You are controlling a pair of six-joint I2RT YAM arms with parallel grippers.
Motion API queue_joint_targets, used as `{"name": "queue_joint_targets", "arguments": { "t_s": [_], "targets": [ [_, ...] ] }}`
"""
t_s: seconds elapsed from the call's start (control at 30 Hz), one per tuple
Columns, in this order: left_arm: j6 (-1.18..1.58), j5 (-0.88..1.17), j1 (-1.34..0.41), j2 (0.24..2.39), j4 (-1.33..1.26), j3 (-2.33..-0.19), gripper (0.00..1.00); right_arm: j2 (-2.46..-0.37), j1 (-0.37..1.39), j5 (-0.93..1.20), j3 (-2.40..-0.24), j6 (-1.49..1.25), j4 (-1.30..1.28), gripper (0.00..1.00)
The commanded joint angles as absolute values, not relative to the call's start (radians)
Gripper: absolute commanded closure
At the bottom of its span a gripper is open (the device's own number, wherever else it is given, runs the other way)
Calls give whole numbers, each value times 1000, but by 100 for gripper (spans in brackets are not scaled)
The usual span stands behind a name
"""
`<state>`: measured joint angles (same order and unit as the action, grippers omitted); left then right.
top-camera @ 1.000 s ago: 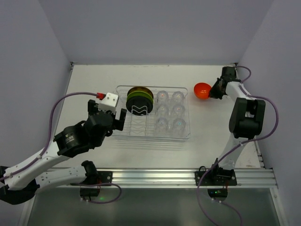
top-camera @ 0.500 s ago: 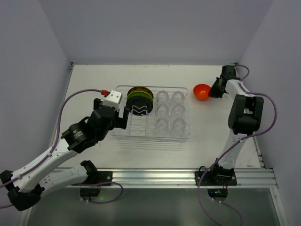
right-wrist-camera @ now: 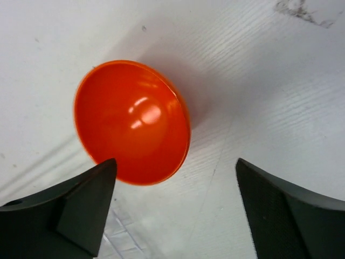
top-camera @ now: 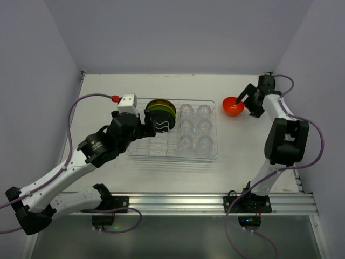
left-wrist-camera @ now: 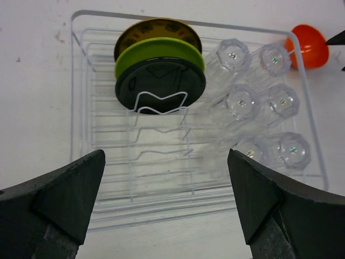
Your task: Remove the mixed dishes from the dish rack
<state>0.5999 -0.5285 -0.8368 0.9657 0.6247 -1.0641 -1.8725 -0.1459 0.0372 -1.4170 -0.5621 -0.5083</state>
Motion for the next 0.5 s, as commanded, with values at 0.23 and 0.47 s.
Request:
{"name": "queue_joint_targets", "arguments": {
  "t_s": [0.23,0.47],
  "targets": [
    [1306,-529,-827,1041,420,-1042,0,-1202,-170,-68,-1158,-850,-508,1],
    [1733,-638,-818,1204,502,-1106,0,-581,-169,514,-564,-1154,-123,1]
  ]
}}
